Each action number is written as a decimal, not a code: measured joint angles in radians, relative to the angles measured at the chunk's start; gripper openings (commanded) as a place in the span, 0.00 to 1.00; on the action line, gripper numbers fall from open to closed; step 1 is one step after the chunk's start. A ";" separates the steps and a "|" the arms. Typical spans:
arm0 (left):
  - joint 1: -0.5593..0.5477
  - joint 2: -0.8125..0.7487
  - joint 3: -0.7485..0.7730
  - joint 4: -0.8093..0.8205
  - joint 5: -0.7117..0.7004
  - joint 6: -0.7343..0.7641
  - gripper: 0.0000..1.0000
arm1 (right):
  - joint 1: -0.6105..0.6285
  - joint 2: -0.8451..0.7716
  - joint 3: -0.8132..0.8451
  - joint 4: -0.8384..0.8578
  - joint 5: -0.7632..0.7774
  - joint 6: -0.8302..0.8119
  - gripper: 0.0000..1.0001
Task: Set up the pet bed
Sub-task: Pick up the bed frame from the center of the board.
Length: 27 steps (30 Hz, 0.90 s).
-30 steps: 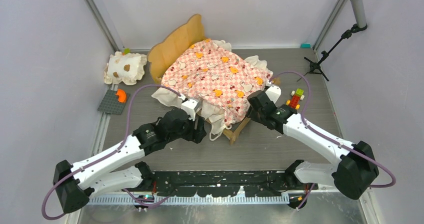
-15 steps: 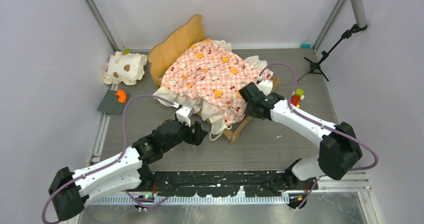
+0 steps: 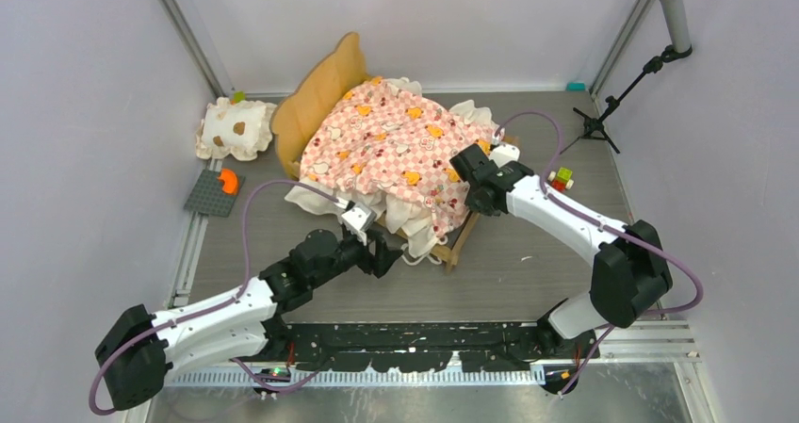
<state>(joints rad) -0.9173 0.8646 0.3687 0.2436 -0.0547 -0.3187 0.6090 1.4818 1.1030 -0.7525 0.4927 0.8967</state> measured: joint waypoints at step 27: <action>-0.172 0.242 -0.154 0.474 0.068 0.165 0.73 | 0.023 -0.102 0.142 -0.113 -0.031 0.038 0.00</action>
<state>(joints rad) -1.0889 1.1069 0.2146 0.7177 0.0135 -0.1535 0.6323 1.3796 1.2449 -0.8658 0.4622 0.9344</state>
